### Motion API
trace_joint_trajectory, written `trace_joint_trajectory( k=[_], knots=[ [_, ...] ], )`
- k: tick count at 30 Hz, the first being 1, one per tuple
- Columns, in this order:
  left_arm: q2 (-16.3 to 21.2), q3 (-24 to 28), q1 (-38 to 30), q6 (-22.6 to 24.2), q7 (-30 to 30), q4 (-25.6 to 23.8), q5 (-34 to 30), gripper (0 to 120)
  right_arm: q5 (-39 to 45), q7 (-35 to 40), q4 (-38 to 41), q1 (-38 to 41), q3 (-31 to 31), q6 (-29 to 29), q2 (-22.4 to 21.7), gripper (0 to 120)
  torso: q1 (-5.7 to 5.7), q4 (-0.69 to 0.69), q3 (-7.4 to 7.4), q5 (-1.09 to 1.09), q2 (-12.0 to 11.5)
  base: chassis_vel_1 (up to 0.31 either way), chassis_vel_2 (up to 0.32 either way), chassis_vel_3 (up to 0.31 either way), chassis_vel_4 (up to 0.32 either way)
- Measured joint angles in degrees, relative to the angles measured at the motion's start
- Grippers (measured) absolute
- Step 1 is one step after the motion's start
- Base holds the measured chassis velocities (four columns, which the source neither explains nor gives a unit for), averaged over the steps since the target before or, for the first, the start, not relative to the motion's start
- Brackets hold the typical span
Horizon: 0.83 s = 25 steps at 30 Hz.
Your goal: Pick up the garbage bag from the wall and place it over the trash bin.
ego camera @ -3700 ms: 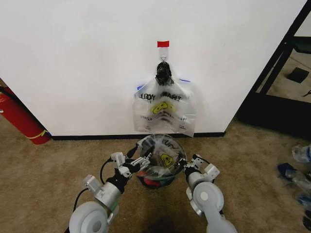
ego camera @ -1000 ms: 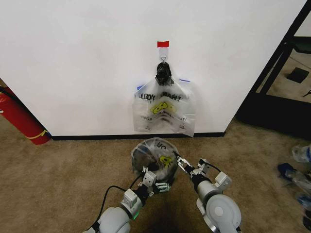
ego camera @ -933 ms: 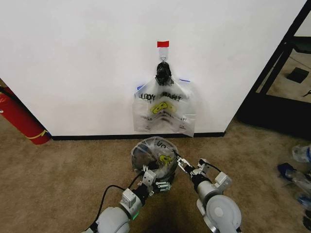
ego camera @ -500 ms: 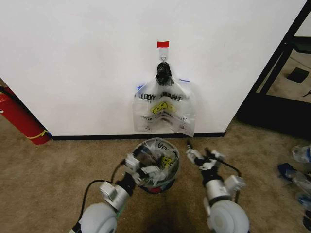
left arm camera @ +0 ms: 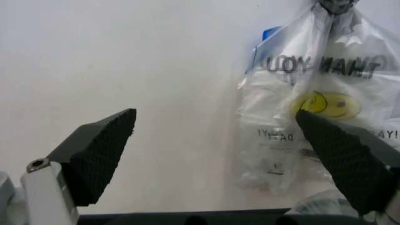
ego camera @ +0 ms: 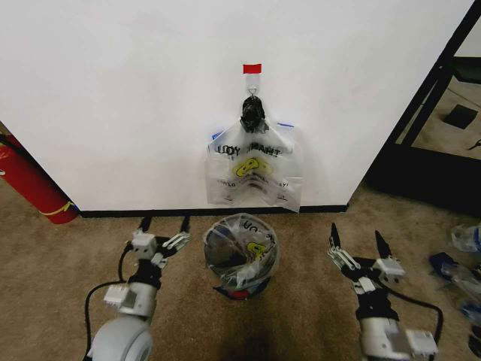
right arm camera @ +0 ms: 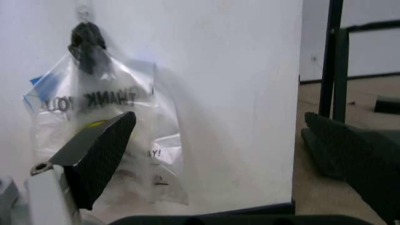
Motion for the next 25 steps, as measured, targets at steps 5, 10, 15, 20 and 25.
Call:
trace_joint_trajectory(
  k=[5, 10, 15, 20, 25],
  knots=[
    [-1.7, -0.1, 1.8, -0.4, 0.0, -2.1, 2.2, 100, -1.7, 0.5, 1.7, -1.7, -0.6, 0.6, 0.2, 100, 0.0, 0.0, 0.0, 0.0, 0.0, 0.0, 0.0, 0.0, 0.0],
    [-2.3, 0.1, 2.8, -0.2, 0.6, -4.2, 4.5, 100, -2.0, 1.1, 1.8, -1.9, -0.9, 0.6, 1.0, 100, 0.0, -0.01, 0.0, 0.01, 0.0, 0.0, 0.0, 0.0, 0.0],
    [-2.2, 0.7, 3.8, -0.9, 1.6, -4.8, 5.5, 100, -2.1, 0.9, 1.1, -2.1, -0.1, 0.7, 1.9, 100, 0.0, -0.01, 0.01, 0.01, 0.0, 0.0, 0.0, 0.0, 0.0],
    [-2.2, 1.4, 3.7, -1.4, 1.4, -4.7, 6.9, 100, -3.3, 0.9, 1.6, -2.5, -0.4, 0.7, 3.3, 100, 0.01, -0.01, 0.01, 0.01, 0.0, 0.0, 0.0, 0.0, 0.0],
    [-2.6, 2.5, 3.6, -1.3, 1.0, -4.1, 7.9, 100, -4.7, 0.8, 2.5, -2.4, -1.1, 0.6, 5.2, 100, 0.01, -0.01, 0.01, 0.0, 0.0, 0.0, 0.0, 0.0, 0.0]
  ],
)
